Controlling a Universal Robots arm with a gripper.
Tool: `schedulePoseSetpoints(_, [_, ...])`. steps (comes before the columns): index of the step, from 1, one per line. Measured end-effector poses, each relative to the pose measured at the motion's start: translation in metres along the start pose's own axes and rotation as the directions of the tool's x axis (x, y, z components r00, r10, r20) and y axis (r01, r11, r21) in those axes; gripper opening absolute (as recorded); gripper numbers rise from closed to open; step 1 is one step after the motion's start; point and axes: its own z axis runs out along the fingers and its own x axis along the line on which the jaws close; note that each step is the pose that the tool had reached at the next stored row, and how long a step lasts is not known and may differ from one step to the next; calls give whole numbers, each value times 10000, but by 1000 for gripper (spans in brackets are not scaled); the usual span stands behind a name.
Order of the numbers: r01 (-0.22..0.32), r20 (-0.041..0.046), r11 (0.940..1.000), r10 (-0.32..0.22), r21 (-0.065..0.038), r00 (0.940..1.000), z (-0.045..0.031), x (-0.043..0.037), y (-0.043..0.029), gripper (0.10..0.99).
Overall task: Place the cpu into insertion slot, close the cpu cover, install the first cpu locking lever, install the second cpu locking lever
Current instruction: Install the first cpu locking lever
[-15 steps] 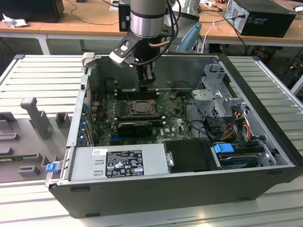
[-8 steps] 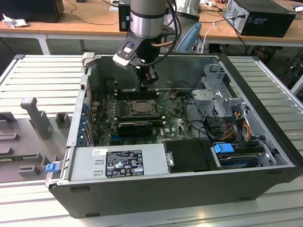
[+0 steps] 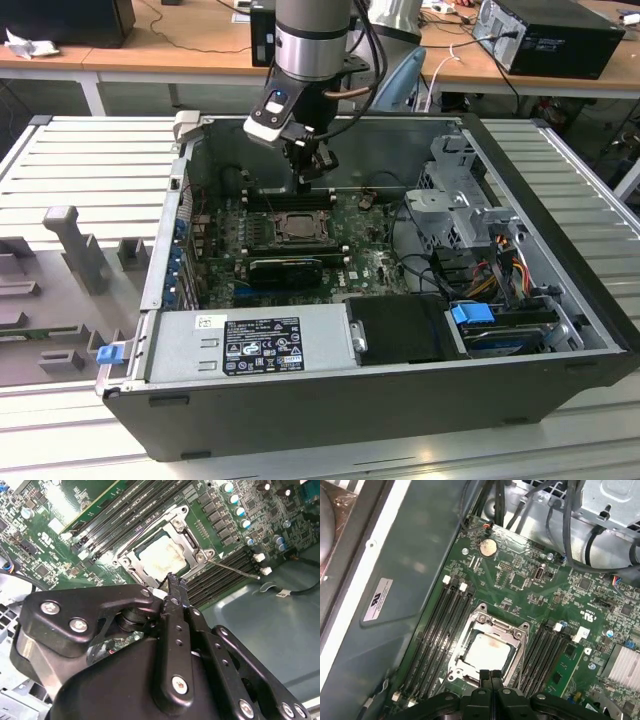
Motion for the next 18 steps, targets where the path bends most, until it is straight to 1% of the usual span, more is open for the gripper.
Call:
schedulePoseSetpoints(2, [96, 0, 10000, -96, 2, 10000, 0, 0, 0, 106])
schedulePoseSetpoints(6, [484, 1, 9988, -484, 11, 9988, 0, 0, 0, 106])
schedulePoseSetpoints(9, [759, 1, 9971, -759, 16, 9971, 0, 0, 0, 106])
schedulePoseSetpoints(15, [1139, 1, 9935, -1139, 25, 9935, 0, 0, 0, 106])
schedulePoseSetpoints(16, [1236, 1, 9923, -1236, 27, 9923, 0, 0, 0, 106])
schedulePoseSetpoints(18, [1579, 0, 9875, -1579, 34, 9875, 0, 0, 0, 106])
